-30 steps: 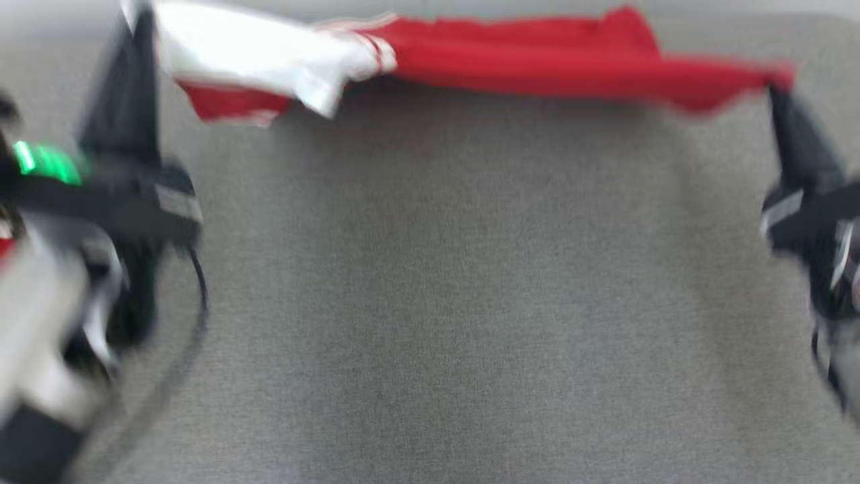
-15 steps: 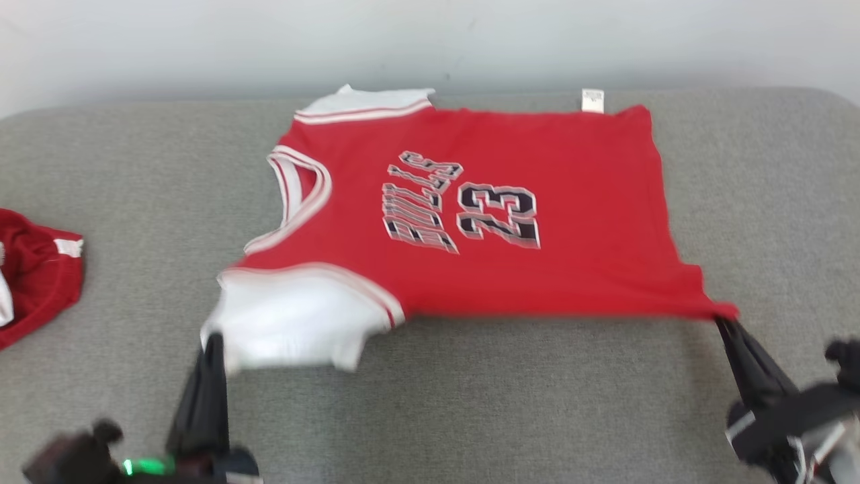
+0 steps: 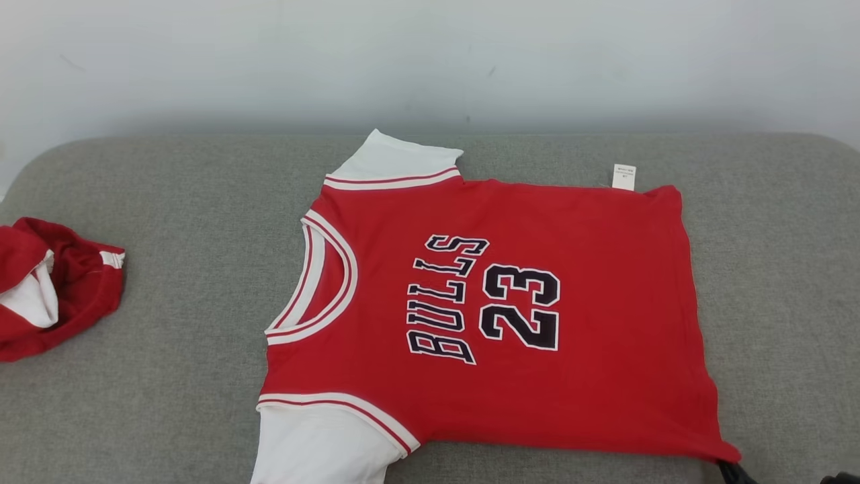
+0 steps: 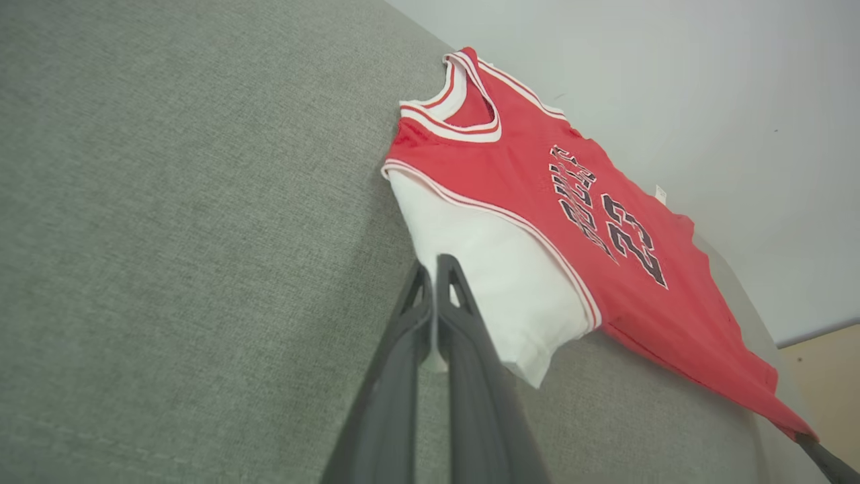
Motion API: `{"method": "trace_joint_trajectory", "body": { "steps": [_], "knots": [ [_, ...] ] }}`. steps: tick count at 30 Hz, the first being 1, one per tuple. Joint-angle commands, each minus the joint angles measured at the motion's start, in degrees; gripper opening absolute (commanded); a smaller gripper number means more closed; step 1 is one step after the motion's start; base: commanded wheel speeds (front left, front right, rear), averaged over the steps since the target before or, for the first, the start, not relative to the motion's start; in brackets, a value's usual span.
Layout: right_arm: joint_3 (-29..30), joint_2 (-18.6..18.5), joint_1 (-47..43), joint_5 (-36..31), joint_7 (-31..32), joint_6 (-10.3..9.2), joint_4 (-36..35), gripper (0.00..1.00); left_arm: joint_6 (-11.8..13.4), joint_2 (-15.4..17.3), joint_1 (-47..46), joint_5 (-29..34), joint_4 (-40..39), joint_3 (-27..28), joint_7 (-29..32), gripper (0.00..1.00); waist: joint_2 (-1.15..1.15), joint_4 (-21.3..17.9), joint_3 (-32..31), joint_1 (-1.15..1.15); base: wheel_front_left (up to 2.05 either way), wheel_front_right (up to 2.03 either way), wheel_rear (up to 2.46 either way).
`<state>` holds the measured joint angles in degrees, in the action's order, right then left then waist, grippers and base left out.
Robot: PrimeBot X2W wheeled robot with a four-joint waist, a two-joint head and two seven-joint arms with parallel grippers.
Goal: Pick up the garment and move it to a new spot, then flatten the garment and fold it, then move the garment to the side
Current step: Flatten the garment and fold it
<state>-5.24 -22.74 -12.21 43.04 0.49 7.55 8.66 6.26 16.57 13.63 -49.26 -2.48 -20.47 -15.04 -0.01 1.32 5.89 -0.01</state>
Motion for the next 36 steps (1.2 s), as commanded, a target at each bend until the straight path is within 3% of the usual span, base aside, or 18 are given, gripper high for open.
{"method": "trace_joint_trajectory", "body": {
  "steps": [1,8,14,22,25,36],
  "knots": [
    [0.38,0.49,-0.85,-0.77,0.01,-0.15,-0.31,0.0,-0.06,0.15,0.39,0.86,0.29,0.0,-0.17,0.0,0.01,-0.08,0.0,0.01,0.0,0.0,0.0],
    [0.95,2.42,-2.05,-3.87,2.08,-0.15,-1.48,0.0,-0.46,-0.55,0.3,2.51,1.79,1.23,-0.18,0.0,0.01,-0.83,0.2,0.01,0.0,0.0,0.0],
    [1.78,3.27,-0.07,-4.27,2.6,-0.15,-3.5,0.0,-2.38,-0.73,-2.33,4.32,1.24,3.5,-0.18,0.0,0.01,-1.16,0.78,0.01,0.0,0.0,0.0],
    [2.58,4.04,5.81,-1.12,4.96,-0.15,-6.09,0.0,-4.47,2.68,-11.2,7.02,0.51,4.87,1.59,0.0,0.01,-2.96,1.43,0.01,0.0,0.0,0.0],
    [1.93,3.66,10.2,-1.14,7.03,-0.15,-5.46,0.0,-5.72,4.5,-18.77,8.47,1.27,3.47,5.55,0.0,0.01,-3.83,1.82,0.01,0.0,0.0,0.0],
    [0.19,4.54,24.25,-2.94,10.25,-0.15,5.68,0.0,-10.87,4.34,-38.34,8.24,18.79,1.02,11.05,0.0,0.01,-5.82,6.03,0.01,0.0,0.0,0.0]
  ]
}}
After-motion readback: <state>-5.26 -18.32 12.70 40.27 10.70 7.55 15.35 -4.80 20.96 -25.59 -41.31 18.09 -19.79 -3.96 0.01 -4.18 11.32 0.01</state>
